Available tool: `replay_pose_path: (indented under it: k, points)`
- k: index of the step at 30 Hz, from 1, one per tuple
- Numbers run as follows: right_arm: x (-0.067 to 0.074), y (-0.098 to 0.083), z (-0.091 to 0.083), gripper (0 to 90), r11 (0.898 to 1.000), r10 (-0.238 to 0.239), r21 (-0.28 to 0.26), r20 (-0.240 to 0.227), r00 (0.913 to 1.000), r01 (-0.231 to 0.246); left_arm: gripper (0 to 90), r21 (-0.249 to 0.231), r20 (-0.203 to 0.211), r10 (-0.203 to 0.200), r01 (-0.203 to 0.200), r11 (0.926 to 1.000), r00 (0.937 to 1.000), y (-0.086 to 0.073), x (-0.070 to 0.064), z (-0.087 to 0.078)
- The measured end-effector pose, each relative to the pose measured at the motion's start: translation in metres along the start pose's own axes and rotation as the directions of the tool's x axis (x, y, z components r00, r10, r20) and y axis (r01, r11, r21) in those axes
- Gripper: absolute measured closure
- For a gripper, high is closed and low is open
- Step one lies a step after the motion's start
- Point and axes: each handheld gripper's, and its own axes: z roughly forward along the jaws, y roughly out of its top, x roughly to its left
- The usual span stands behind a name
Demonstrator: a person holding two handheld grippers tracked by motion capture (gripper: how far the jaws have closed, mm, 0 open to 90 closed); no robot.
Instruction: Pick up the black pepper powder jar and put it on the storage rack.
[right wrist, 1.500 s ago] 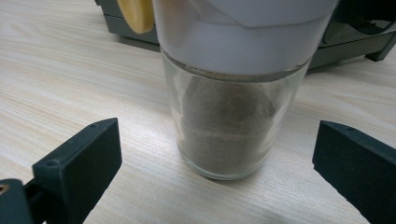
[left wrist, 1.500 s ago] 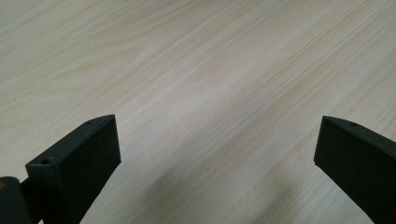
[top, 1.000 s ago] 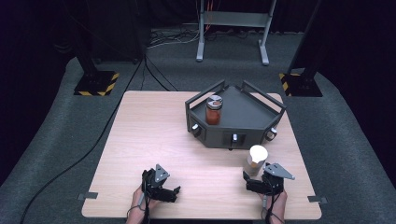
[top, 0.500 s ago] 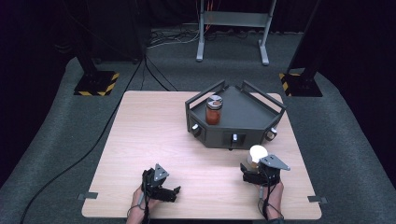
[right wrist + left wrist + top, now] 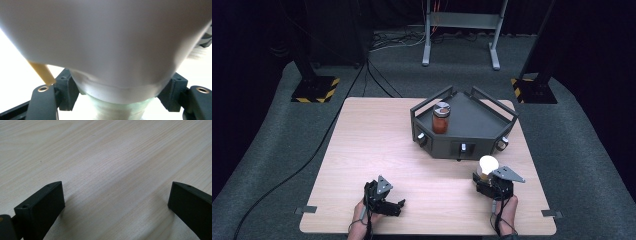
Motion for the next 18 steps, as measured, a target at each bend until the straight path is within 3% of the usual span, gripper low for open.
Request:
replay_pose_path:
  k: [4, 18]
  points:
    - [0.0004, 0.0004, -0.0004, 29.5, 1.0, -0.019, 0.001, 0.001, 0.9998, 0.019, 0.3, 0.0, -0.001, -0.001, 0.001, 1.0, 1.0, 0.0, -0.0001, 0.0]
    - [-0.0039, 0.0006, -0.0074, 29.6, 1.0, -0.011, -0.003, -0.022, 0.9997, 0.011, 0.4, 0.0, -0.004, 0.0, 0.0, 1.0, 1.0, 0.0001, -0.0002, -0.0001]
